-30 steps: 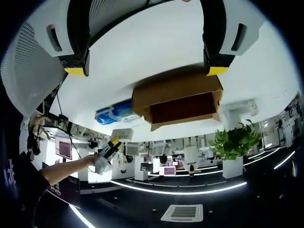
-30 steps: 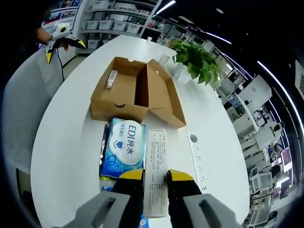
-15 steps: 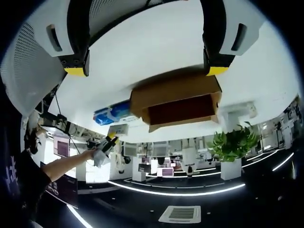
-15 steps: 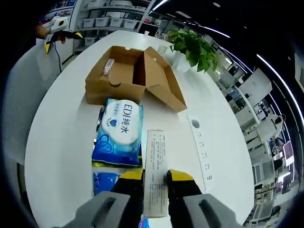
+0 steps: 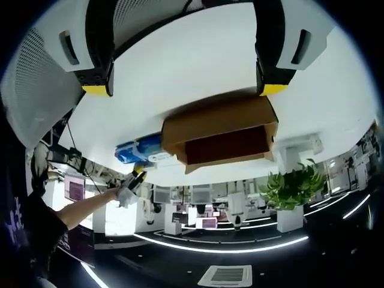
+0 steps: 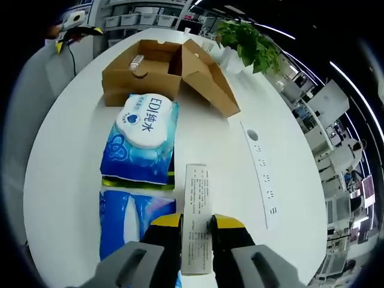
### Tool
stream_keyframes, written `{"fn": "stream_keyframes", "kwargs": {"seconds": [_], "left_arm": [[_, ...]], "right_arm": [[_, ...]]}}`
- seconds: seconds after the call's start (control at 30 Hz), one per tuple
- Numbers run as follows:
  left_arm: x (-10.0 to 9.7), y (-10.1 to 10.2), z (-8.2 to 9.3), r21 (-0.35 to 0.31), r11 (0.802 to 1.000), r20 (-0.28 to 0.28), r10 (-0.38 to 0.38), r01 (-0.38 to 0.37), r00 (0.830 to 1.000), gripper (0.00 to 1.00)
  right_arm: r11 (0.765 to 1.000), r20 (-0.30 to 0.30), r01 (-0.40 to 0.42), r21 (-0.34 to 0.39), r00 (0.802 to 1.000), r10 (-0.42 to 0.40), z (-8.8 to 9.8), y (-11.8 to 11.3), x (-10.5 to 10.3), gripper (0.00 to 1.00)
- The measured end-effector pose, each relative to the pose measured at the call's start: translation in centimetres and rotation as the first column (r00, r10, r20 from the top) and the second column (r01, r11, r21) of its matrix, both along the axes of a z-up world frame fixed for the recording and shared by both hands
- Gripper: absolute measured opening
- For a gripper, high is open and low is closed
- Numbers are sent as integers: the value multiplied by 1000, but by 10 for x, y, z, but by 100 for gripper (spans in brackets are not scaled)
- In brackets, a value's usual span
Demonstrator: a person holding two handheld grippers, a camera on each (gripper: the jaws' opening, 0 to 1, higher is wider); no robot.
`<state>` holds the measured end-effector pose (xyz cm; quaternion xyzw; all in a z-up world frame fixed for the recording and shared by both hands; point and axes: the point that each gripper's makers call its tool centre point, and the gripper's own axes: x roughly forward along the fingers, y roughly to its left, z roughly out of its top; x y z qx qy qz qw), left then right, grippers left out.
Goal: Operate the shoe box by opening the lid, removing the specified soft item, and placing it in the target area until the item is outside and the box remains undamaged.
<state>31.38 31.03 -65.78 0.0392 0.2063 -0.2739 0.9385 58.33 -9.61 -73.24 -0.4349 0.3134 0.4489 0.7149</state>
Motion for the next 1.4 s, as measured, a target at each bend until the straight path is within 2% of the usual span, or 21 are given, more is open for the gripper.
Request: {"fn": "stream_keyframes", "kwargs": {"seconds": [0.33, 0.83, 0.97, 1.27, 1.4], "left_arm": [[-1, 0, -3, 8, 1000, -20, -2, 2, 1000, 96], [-2, 1, -6, 23, 1000, -33, -4, 4, 999, 95], [-2, 1, -7, 21, 1000, -35, -1, 2, 999, 95], [-1, 2, -7, 28, 1000, -32, 1, 0, 999, 94], [-1, 2, -7, 30, 1000, -30, 1, 0, 1000, 94]], "right_arm": [[999, -28, 14, -34, 999, -15, -10, -17, 0, 14], [984, -30, -101, -143, 995, 98, -14, -26, 2, 15], [985, -43, -91, -143, 995, 86, -15, -26, 4, 16], [982, -29, -82, -170, 997, 78, -17, -30, 11, 17], [983, -16, -64, -170, 998, 62, -14, -31, 14, 23]]}}
